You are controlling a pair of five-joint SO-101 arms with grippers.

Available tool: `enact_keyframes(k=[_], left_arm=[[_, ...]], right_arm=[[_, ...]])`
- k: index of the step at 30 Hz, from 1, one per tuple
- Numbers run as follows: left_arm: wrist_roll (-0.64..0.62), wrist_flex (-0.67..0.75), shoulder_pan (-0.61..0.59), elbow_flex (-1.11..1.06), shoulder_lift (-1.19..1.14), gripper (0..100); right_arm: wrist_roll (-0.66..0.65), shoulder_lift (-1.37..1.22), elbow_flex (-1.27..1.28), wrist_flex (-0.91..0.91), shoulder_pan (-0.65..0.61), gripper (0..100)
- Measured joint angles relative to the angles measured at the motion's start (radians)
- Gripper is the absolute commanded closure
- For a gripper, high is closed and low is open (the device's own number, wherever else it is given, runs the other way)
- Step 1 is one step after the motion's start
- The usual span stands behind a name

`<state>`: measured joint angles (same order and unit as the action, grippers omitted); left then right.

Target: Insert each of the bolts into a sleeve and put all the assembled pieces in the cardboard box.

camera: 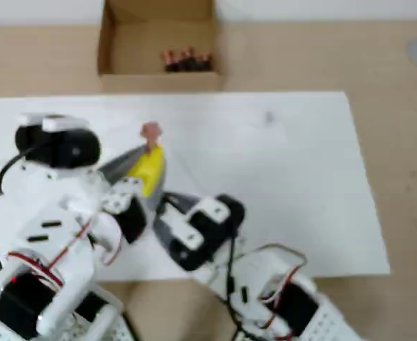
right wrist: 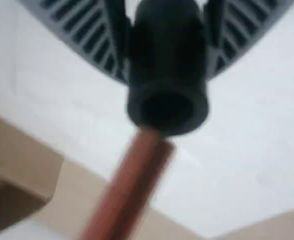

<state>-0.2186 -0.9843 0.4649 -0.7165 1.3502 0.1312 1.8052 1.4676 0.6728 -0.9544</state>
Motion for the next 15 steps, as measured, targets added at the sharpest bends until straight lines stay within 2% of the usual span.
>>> enact_keyframes(k=[6,15], left_arm=[[0.000,0.000,-0.066,-0.009,0.002,99],[-0.003,-0.003,-0.068,-0.014,0.002,99]], right_arm=[[0.011,0.000,0.000,0.008,0.000,98.9],[0.011,0.000,0.000,0.008,0.000,98.9]])
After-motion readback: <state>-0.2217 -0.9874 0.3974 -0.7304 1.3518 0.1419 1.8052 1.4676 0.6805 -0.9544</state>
